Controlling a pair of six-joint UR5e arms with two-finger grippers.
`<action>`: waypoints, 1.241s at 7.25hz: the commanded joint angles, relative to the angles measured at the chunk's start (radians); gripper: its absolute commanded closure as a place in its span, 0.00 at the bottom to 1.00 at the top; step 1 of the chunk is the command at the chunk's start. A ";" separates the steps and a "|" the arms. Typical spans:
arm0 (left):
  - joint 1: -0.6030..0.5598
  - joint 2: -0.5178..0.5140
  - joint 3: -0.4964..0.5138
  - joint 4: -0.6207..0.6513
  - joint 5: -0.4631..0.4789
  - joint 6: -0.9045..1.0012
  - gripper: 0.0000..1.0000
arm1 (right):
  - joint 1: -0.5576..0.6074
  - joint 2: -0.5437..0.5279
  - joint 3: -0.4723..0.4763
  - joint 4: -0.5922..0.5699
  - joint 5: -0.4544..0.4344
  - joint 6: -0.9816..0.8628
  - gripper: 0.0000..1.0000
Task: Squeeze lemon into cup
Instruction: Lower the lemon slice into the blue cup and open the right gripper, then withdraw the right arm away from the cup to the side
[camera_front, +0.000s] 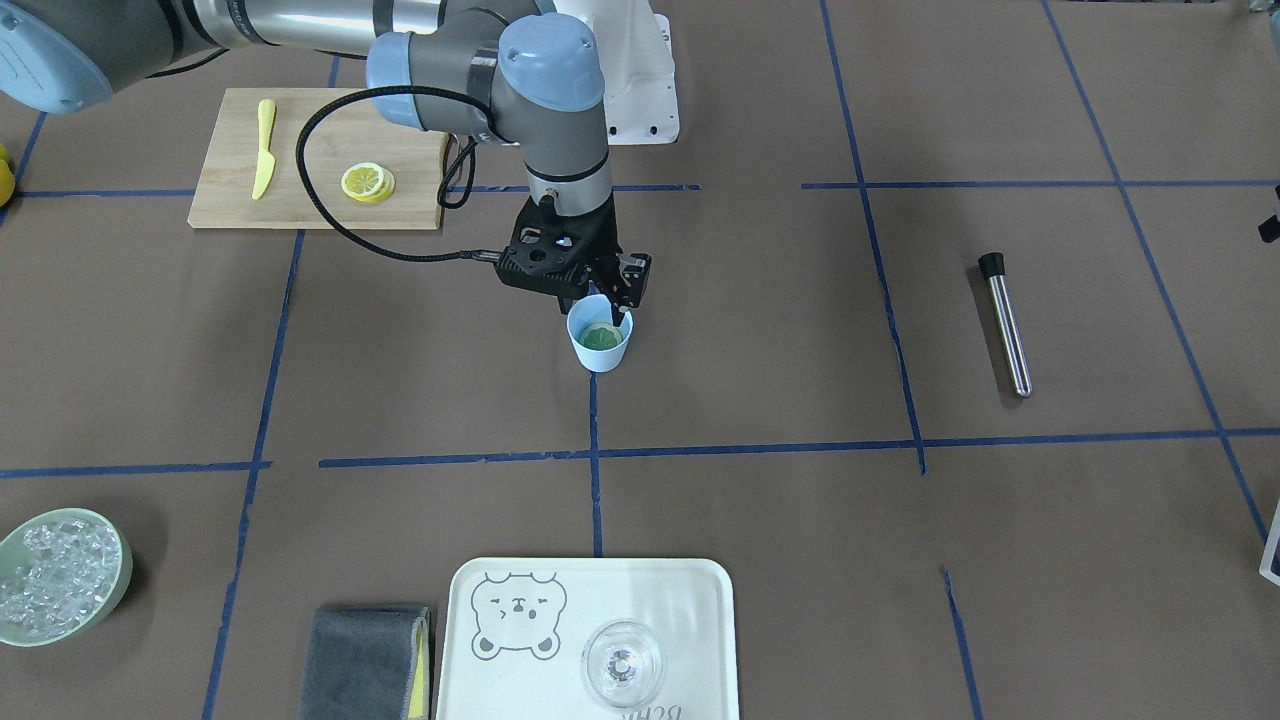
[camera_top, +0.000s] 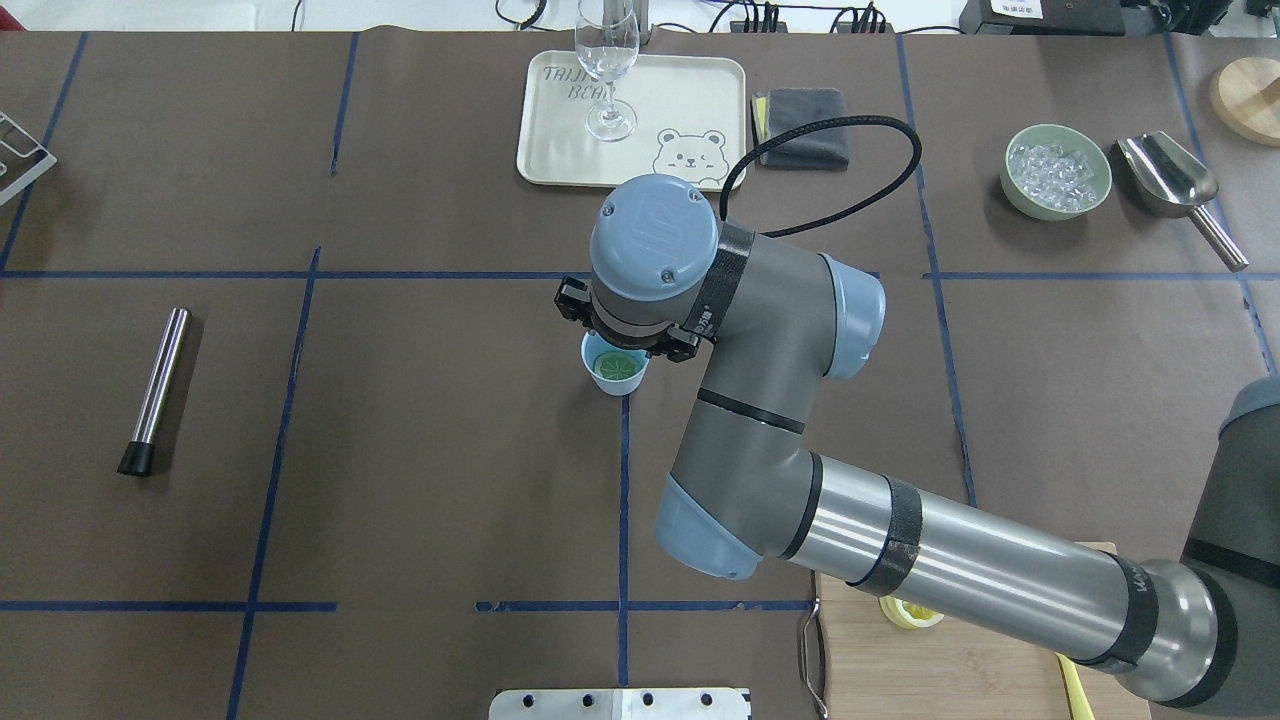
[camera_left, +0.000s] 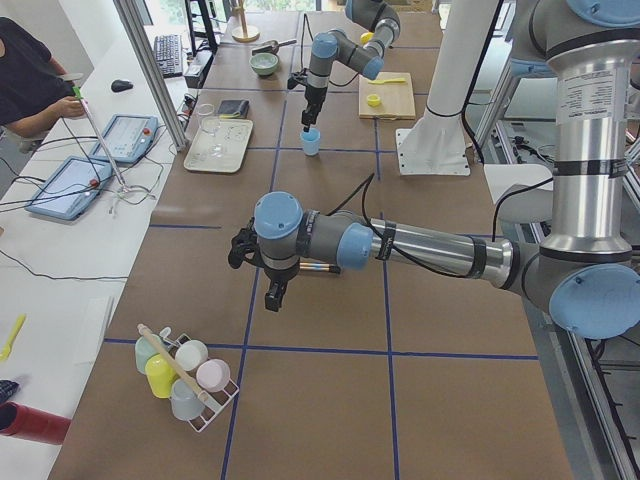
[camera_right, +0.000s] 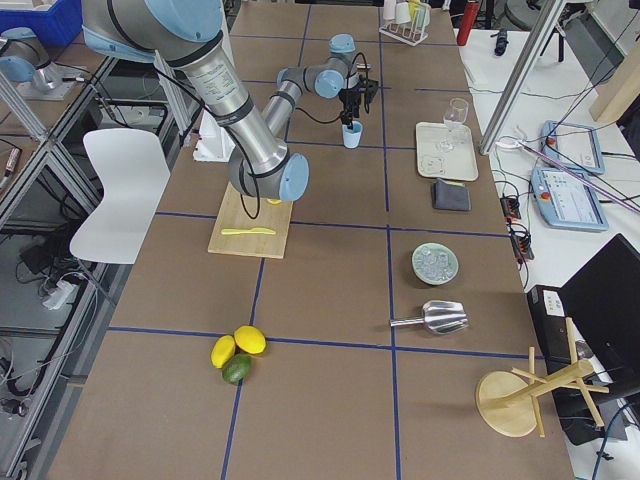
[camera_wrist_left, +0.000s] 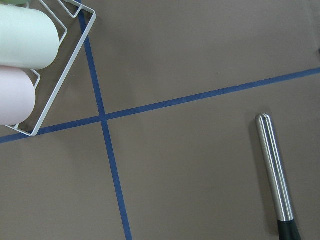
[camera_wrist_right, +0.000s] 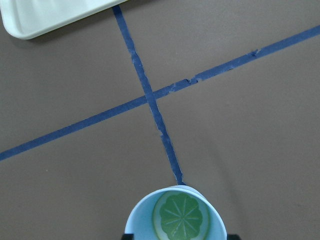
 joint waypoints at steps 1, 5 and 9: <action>0.003 0.000 0.003 0.000 -0.001 -0.009 0.00 | 0.018 -0.008 0.018 0.004 0.018 -0.012 0.20; 0.214 -0.021 0.061 -0.324 0.018 -0.263 0.00 | 0.179 -0.478 0.410 0.006 0.215 -0.319 0.00; 0.426 -0.142 0.188 -0.368 0.114 -0.572 0.00 | 0.467 -0.830 0.488 0.004 0.351 -0.888 0.00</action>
